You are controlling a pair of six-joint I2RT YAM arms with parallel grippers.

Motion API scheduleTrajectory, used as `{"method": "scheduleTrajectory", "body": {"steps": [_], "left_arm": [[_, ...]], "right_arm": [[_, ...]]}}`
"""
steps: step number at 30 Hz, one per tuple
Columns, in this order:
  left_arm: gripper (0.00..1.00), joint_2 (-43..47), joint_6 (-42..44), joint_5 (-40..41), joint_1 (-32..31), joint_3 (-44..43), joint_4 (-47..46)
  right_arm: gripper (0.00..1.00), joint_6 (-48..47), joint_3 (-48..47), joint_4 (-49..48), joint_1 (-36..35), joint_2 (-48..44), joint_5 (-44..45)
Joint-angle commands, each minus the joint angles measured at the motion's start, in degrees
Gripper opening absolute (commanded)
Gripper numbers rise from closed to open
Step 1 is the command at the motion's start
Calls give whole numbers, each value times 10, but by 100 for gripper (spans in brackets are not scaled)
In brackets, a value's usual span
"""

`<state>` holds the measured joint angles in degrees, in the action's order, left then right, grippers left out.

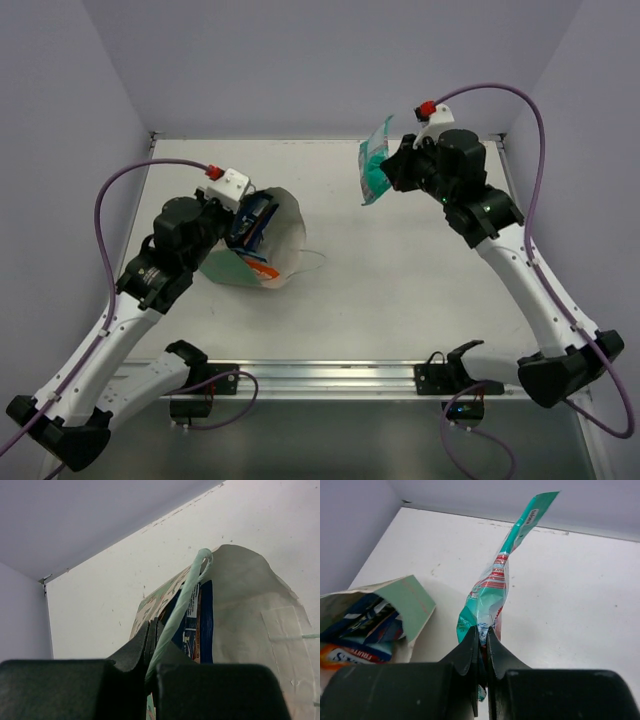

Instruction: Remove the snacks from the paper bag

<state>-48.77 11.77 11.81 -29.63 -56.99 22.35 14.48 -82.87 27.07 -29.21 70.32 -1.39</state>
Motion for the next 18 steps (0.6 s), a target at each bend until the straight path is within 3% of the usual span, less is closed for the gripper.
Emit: {"method": "scheduleTrajectory", "body": {"steps": [1,9,15,16,17,18], "left_arm": [[0,12,19,-21,4,-9,-19],[0,18,8,-52,3,-13,-18],[0,14,2,-58,4,-5,-18],[0,14,1,-60,4,-3,-17],[0,14,1,-61,4,-2,-17],[0,14,1,-62,4,-2,-16]], "right_arm": [[0,42,33,-77,58,45,-49],[0,92,31,-239,123,247,-144],[2,114,54,-257,178,345,-197],[9,117,58,-249,184,357,-197],[30,119,63,-240,196,359,-194],[41,118,71,-212,202,357,-192]]}}
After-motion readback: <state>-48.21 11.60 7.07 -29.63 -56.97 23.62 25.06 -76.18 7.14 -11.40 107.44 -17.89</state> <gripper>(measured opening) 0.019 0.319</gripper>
